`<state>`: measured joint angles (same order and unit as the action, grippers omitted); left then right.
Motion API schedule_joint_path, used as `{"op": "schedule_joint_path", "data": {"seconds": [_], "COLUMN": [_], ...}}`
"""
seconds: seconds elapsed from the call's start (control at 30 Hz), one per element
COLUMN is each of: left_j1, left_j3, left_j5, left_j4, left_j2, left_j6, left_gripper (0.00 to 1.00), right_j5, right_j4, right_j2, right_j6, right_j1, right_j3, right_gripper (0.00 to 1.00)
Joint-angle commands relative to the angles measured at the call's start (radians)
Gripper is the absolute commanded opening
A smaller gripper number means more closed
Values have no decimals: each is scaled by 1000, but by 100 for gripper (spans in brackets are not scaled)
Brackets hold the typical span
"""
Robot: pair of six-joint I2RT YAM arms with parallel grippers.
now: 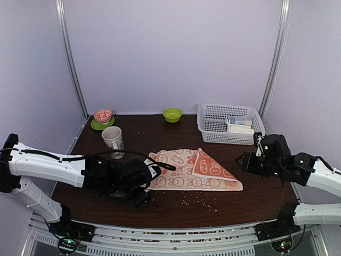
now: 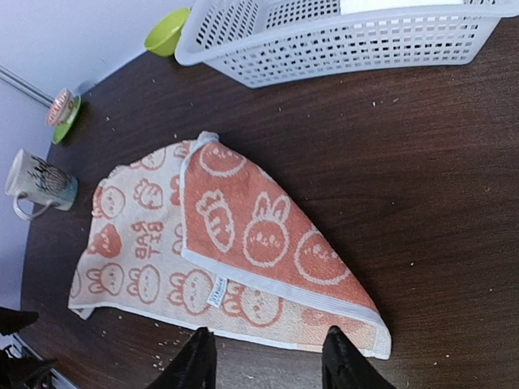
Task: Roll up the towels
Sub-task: Put down the towel at the center of the board.
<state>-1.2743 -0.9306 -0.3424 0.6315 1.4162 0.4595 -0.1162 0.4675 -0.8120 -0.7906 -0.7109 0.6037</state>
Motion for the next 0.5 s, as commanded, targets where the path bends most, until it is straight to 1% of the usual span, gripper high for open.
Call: {"op": "schedule_joint_path", "data": {"seconds": [0.0, 0.07, 0.2, 0.33, 0.47], "left_j1": [73, 87, 97, 117, 137], "left_j3": [42, 66, 105, 163, 167], "left_j5": [24, 35, -16, 22, 45], "left_j4": [4, -25, -11, -99, -175], "left_j2": [36, 38, 43, 46, 81], "left_j6": [225, 290, 356, 331, 320], "left_gripper": [75, 76, 80, 80, 78], "right_j5": [44, 64, 95, 103, 98], "right_j4": [17, 10, -52, -64, -63], "right_j2": [-88, -117, -121, -140, -145], "right_j6": [59, 62, 59, 65, 69], "right_j1": [0, -4, -9, -9, -10], "right_j3": [14, 9, -19, -9, 1], "right_gripper": [42, 41, 42, 42, 41]}}
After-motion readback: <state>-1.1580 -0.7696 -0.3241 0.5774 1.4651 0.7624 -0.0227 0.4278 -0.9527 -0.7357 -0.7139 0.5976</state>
